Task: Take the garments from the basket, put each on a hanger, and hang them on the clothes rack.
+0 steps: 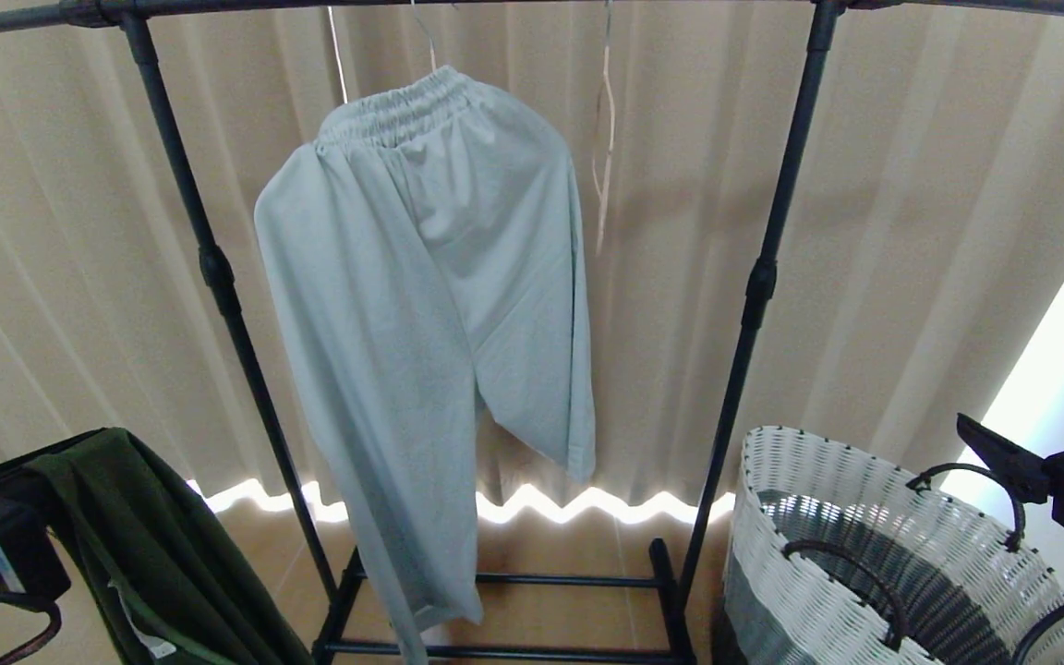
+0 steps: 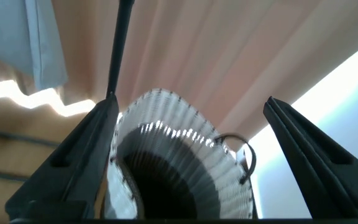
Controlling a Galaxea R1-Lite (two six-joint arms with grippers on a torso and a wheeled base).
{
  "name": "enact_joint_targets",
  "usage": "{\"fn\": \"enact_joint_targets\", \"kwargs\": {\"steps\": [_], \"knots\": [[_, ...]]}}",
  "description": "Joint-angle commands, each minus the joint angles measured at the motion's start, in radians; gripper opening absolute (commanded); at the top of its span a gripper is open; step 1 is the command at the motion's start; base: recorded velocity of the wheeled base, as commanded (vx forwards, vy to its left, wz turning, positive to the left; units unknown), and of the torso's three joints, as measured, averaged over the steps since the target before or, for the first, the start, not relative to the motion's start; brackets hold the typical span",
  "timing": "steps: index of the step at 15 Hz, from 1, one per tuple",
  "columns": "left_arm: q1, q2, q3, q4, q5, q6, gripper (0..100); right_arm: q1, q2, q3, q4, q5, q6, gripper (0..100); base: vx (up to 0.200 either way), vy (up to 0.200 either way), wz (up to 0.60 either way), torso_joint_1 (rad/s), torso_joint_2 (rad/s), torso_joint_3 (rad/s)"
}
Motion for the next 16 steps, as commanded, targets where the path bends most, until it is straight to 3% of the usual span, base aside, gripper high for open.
{"fn": "enact_joint_targets", "kwargs": {"steps": [1,16], "knots": [[0.002,0.003,0.003,-0.003,0.0,0.0,0,0.001,-0.004,0.0,-0.001,0.001,-0.001,100,0.0,0.0,0.0,0.1,-0.34,-0.325],[0.002,-0.003,0.01,-0.006,0.0,0.014,0,-0.001,-0.004,-0.012,-0.001,0.003,0.0,100,0.0,0.0,0.0,0.161,-0.49,-0.308]]}}
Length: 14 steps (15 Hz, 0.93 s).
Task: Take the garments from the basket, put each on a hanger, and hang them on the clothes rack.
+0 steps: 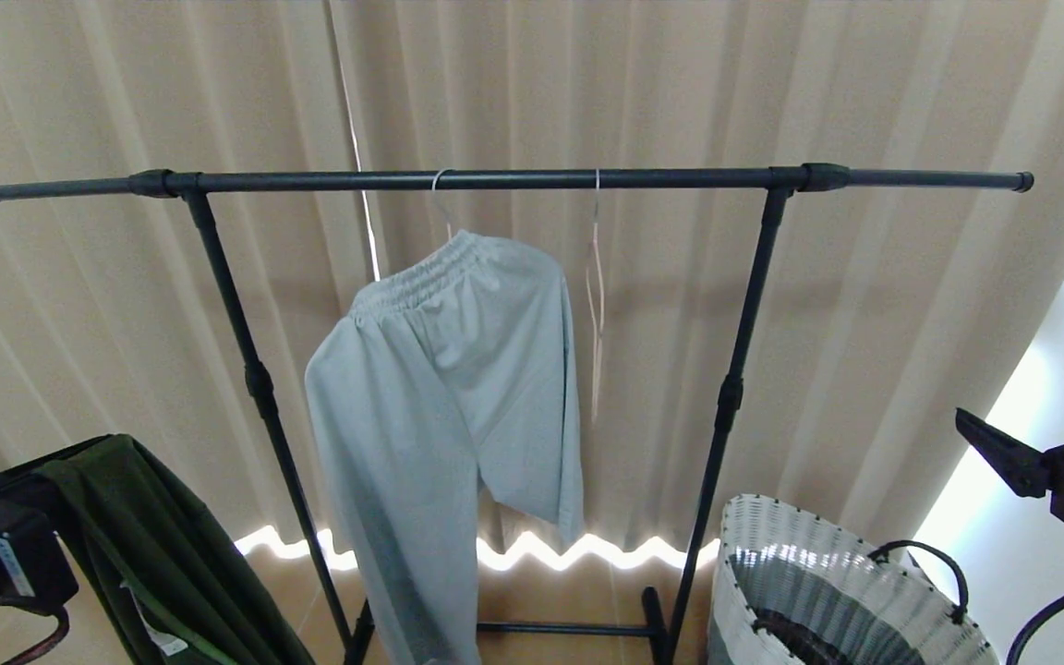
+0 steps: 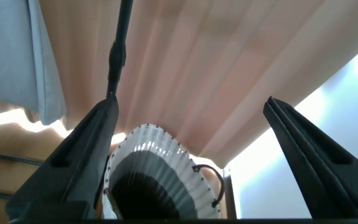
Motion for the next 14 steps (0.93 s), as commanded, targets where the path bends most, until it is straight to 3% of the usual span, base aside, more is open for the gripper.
{"fn": "enact_joint_targets", "kwargs": {"steps": [1,5,12,14], "knots": [[0.001,-0.002,0.0,-0.001,0.0,0.001,0,0.001,0.002,-0.004,-0.001,0.0,0.0,100,0.0,0.0,0.0,0.203,-0.51,-0.295],[0.001,-0.014,0.0,-0.001,0.0,0.001,0,0.001,0.002,-0.024,0.004,0.0,0.043,100,0.0,0.0,0.0,0.16,-0.38,-0.215],[0.001,-0.012,-0.003,-0.001,0.0,0.006,0,0.002,0.004,-0.024,0.008,-0.002,0.043,100,0.0,0.0,0.0,0.01,-0.02,-0.013],[0.001,-0.012,-0.002,-0.001,0.0,0.017,0,0.002,0.002,-0.022,0.008,-0.002,0.043,100,0.0,0.2,0.0,0.002,0.0,0.0]]}}
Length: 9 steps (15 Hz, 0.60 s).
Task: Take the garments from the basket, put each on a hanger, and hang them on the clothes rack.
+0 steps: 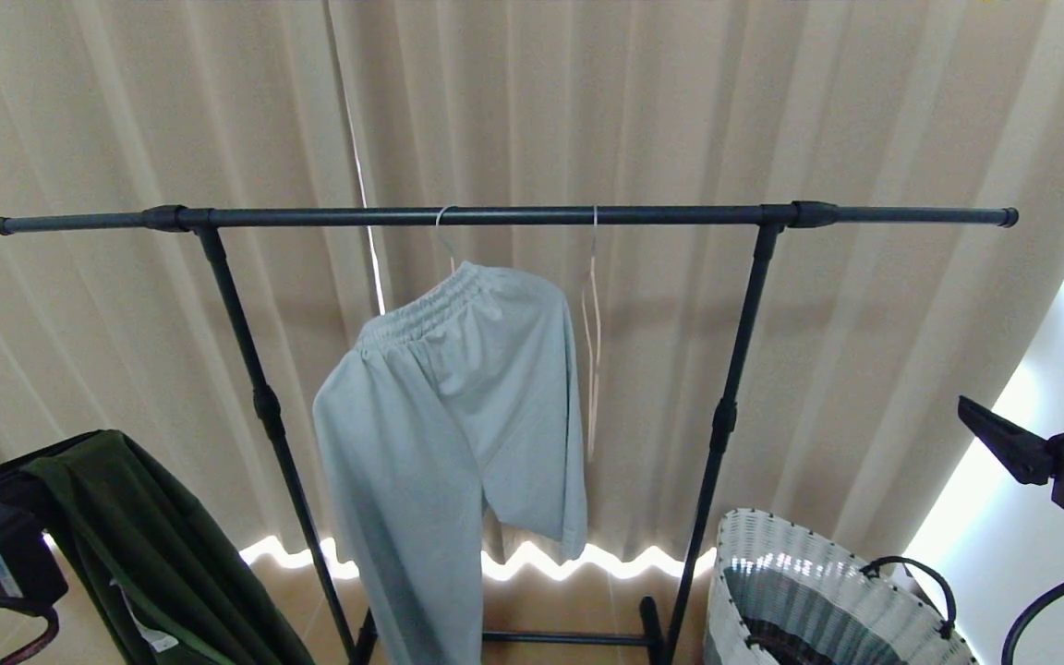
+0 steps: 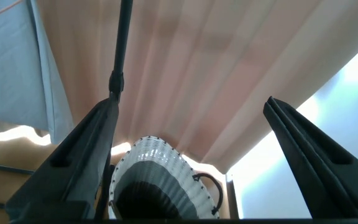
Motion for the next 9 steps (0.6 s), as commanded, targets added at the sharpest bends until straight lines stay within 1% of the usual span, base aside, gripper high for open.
{"fn": "enact_joint_targets", "kwargs": {"steps": [1,9], "knots": [[0.0,0.0,0.003,0.001,0.001,0.002,0,0.001,0.001,0.001,-0.001,0.002,0.0,100,0.0,0.2,0.0,0.002,0.0,0.002],[0.0,0.0,0.003,0.001,0.001,0.003,0,-0.001,0.001,0.001,0.001,0.0,0.0,100,0.0,0.2,0.0,0.002,0.0,0.001]]}}
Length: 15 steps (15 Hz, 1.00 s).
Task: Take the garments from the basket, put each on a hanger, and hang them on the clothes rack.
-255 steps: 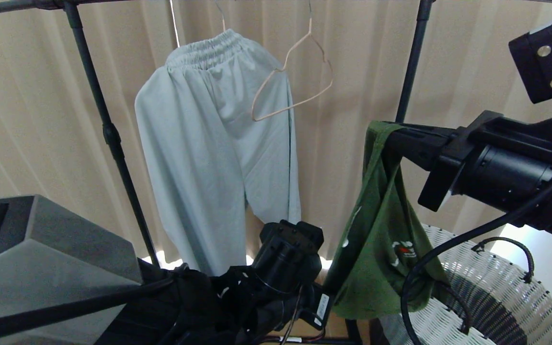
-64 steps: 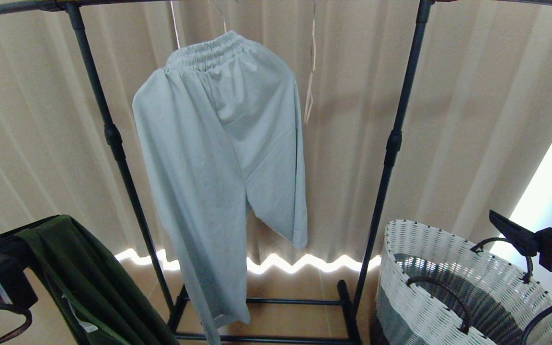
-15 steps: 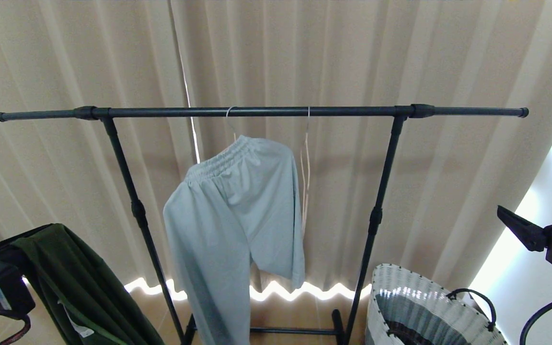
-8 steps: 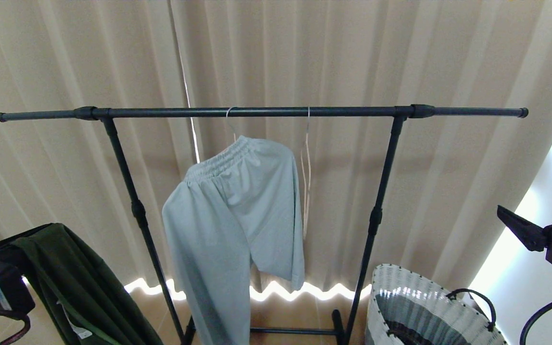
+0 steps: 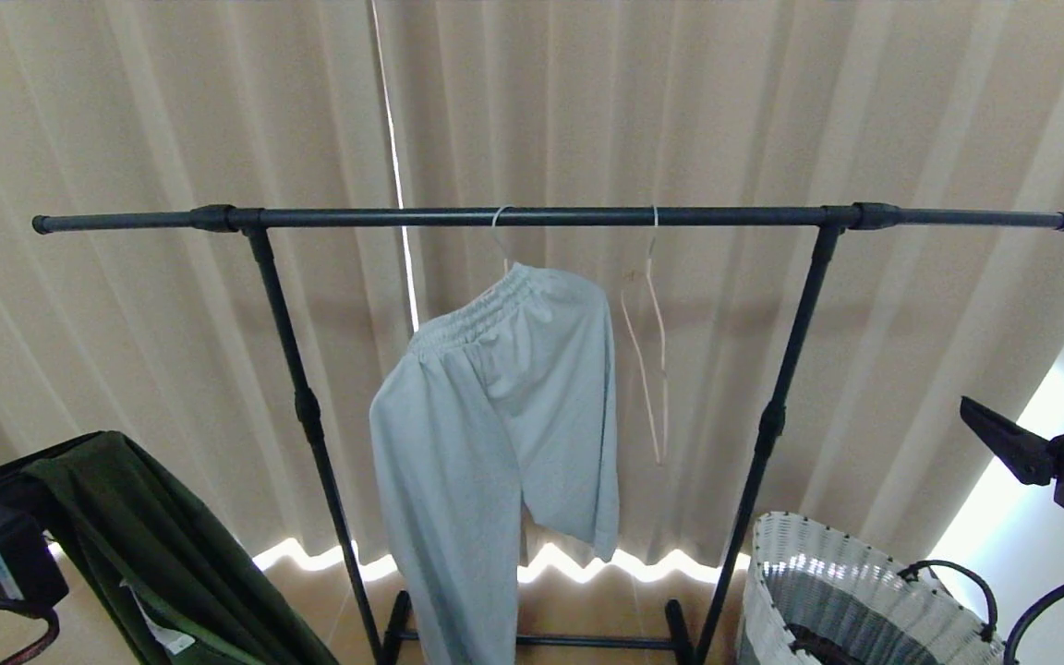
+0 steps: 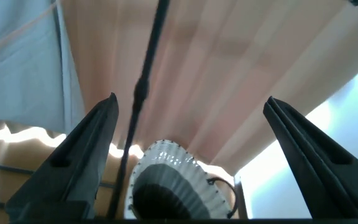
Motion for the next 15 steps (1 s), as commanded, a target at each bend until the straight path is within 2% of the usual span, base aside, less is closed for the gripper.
{"fn": "enact_joint_targets", "kwargs": {"steps": [1,2,15], "knots": [[0.0,-0.001,0.001,0.0,0.0,0.0,0,0.001,0.001,0.0,0.0,0.0,0.0,100,0.0,0.2,0.0,0.007,0.0,0.002],[0.0,-0.001,0.001,0.001,0.0,0.0,0,0.001,0.001,0.0,0.0,0.0,0.0,100,0.0,0.2,0.0,0.002,0.0,0.002],[-0.002,-0.028,0.012,0.003,0.0,0.009,0,0.004,-0.004,0.0,0.004,0.003,0.0,100,0.0,0.0,0.0,0.0,0.0,0.0]]}}
